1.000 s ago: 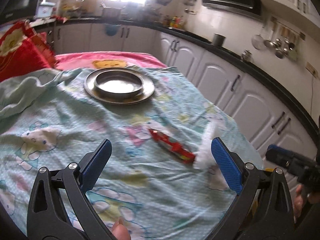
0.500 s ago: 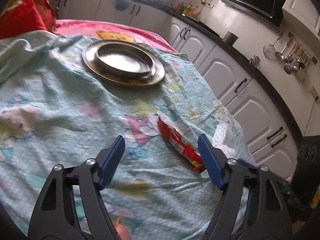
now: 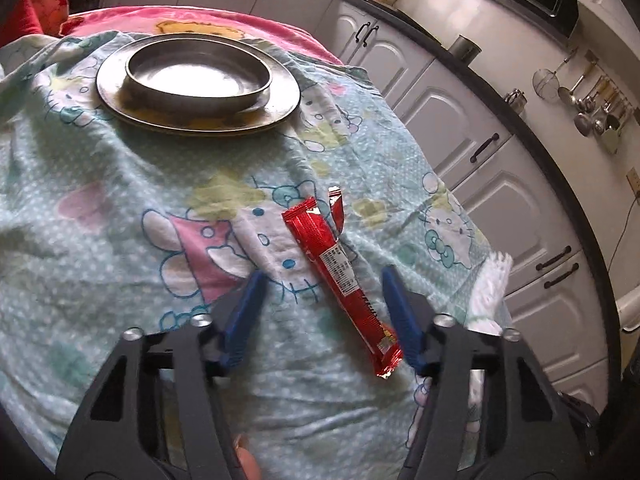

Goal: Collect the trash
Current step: 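Grasp the red candy stick with the left tool while the right tool grasps the white mesh net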

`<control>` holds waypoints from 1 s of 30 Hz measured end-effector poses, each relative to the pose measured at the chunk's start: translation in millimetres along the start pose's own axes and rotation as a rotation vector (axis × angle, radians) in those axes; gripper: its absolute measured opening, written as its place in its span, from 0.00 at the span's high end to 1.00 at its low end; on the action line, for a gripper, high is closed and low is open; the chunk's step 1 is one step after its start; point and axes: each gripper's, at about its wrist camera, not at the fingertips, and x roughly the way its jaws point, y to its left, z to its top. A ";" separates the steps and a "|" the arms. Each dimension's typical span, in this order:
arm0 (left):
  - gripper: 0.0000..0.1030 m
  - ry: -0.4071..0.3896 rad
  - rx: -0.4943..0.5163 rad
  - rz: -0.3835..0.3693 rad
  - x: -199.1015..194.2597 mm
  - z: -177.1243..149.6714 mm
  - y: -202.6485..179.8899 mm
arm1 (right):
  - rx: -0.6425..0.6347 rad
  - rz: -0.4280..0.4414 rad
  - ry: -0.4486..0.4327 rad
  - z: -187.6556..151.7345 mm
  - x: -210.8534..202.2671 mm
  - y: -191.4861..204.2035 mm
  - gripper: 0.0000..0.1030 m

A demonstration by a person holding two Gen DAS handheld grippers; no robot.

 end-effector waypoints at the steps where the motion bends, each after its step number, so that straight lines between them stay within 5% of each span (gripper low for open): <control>1: 0.62 0.004 0.002 -0.004 1.2 0.3 -1.2 | 0.002 -0.001 -0.003 -1.3 -2.2 -1.2 0.93; 3: 0.65 0.013 0.022 0.000 5.1 -0.1 -5.1 | 0.009 -0.008 -0.013 -5.8 -10.5 -5.7 0.93; 7: 0.85 0.031 0.073 0.013 11.7 -5.1 -14.4 | 0.024 -0.017 -0.044 -12.4 -30.4 -12.3 0.93; 12: 0.92 0.036 0.130 0.005 9.7 -13.6 -27.4 | 0.045 -0.030 -0.084 -16.8 -55.0 -20.5 0.93; 30: 0.93 -0.002 0.339 -0.144 -38.6 -50.3 -105.0 | 0.135 -0.097 -0.192 -44.3 -126.8 -55.2 0.93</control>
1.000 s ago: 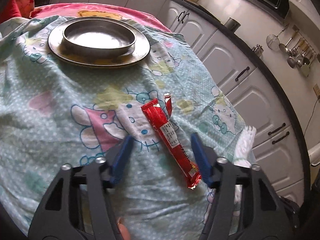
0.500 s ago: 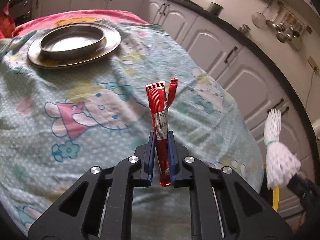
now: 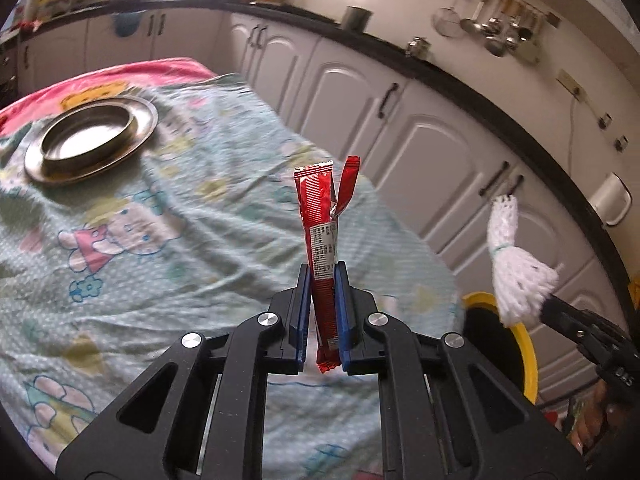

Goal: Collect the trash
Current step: 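Grasp the red candy stick with the left tool while the right tool grasps the white mesh net, then carry the red candy stick and white mesh net over the bin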

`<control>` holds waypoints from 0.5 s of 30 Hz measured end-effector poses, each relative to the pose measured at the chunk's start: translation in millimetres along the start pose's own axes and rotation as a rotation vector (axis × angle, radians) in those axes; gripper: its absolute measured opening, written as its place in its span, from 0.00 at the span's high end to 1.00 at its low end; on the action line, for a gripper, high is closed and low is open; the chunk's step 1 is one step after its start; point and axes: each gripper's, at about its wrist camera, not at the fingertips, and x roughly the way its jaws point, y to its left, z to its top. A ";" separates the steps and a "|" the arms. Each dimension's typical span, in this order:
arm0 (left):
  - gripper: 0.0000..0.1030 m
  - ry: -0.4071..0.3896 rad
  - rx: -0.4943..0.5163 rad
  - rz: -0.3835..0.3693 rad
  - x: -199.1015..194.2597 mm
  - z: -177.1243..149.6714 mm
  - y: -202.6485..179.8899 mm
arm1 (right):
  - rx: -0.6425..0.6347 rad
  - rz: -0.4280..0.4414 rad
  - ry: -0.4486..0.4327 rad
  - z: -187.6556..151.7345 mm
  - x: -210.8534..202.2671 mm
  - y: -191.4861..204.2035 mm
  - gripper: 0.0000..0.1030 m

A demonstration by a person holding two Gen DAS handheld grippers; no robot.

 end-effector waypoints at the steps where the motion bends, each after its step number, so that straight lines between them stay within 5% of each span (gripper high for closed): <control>1: 0.93 -0.002 0.008 -0.006 -1.5 -0.6 -4.3 | 0.004 -0.003 -0.001 -1.7 -2.7 -2.3 0.93; 15: 0.93 -0.002 0.143 -0.099 -11.6 -9.6 -74.3 | 0.072 -0.073 -0.034 -27.5 -48.9 -38.5 0.93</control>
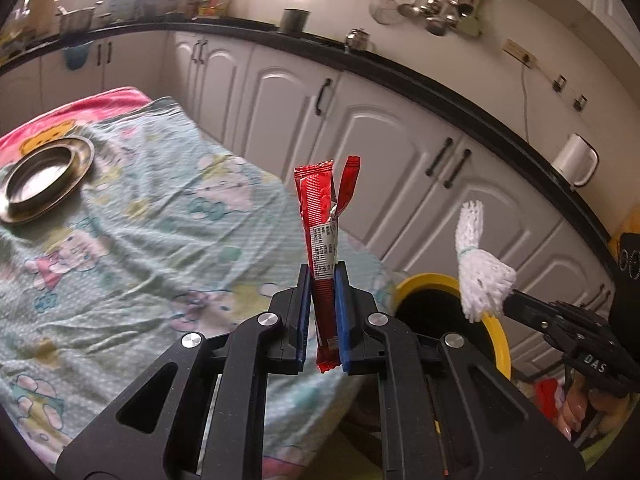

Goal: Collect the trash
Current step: 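Carry the red candy stick and white mesh net over the bin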

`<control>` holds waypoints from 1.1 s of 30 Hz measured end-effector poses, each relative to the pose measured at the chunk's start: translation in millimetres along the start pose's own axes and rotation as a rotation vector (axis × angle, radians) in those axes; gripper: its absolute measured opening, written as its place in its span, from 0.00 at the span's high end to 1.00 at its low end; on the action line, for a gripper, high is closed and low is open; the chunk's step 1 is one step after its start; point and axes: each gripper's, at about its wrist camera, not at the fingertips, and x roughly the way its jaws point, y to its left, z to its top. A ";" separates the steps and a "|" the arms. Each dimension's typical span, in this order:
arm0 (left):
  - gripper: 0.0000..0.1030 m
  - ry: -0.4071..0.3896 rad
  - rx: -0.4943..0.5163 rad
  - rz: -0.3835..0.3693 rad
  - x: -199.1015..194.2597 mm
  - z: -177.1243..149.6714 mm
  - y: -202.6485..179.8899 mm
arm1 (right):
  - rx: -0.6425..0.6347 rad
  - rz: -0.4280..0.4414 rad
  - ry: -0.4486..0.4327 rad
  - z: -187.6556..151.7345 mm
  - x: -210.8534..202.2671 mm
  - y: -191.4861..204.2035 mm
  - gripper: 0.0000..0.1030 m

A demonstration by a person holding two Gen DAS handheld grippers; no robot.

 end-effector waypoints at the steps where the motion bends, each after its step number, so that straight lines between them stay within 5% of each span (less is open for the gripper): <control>1: 0.93 0.001 0.008 -0.003 0.7 -0.3 -3.8 | 0.002 -0.006 -0.001 -1.6 -2.0 -1.8 0.93; 33: 0.93 0.156 0.276 -0.129 48.7 -49.7 -127.0 | 0.083 -0.157 0.089 -77.9 -38.1 -80.8 0.93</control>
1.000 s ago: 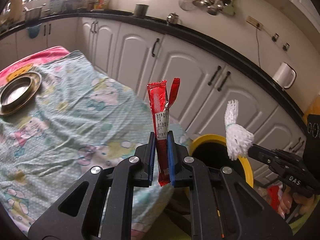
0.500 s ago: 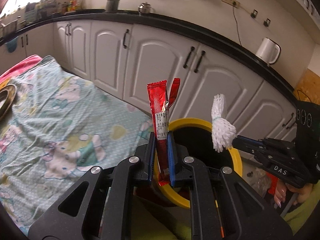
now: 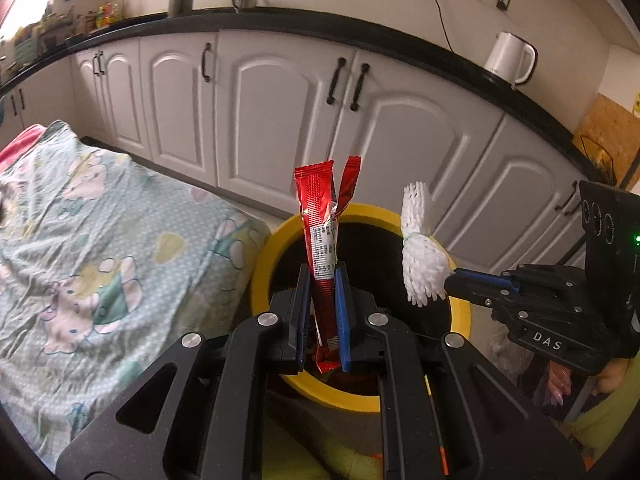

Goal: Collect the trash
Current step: 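Carry the red candy stick and white mesh net over the bin, then open both tools to drop the stick and net into the bin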

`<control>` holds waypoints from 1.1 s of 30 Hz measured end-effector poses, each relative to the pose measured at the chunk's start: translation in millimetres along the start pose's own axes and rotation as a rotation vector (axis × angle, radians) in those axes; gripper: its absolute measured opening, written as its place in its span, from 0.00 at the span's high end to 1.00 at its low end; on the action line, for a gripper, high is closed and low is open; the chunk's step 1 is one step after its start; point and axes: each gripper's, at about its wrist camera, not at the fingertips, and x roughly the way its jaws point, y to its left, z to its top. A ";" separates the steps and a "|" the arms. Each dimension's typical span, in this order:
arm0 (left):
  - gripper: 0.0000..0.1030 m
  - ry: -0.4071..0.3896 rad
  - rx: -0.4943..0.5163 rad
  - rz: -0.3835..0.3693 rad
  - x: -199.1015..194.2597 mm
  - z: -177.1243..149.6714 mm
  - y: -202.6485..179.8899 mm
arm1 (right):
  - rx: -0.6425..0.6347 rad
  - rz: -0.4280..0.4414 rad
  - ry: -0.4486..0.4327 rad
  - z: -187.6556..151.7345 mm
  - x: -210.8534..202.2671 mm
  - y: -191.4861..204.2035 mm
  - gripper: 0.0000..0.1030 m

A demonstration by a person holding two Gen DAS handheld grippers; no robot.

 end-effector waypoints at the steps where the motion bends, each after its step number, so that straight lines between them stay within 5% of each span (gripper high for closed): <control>1: 0.93 0.007 0.004 -0.003 2.7 -0.3 -1.3 | 0.004 -0.002 0.004 -2.8 0.0 -1.5 0.93; 15: 0.91 0.090 0.037 -0.021 37.9 -3.8 -15.0 | 0.059 0.009 0.084 -33.5 17.2 -20.8 0.91; 19: 0.67 0.087 0.031 -0.011 39.8 -1.8 -12.1 | 0.081 0.015 0.099 -39.0 21.9 -24.1 0.89; 21: 0.65 0.085 0.023 -0.004 40.0 -0.5 -10.1 | 0.094 0.015 0.103 -39.5 23.6 -25.5 0.82; 33: 0.12 -0.001 -0.074 0.094 9.1 3.3 29.9 | 0.147 -0.064 -0.005 -21.0 7.4 -29.7 0.28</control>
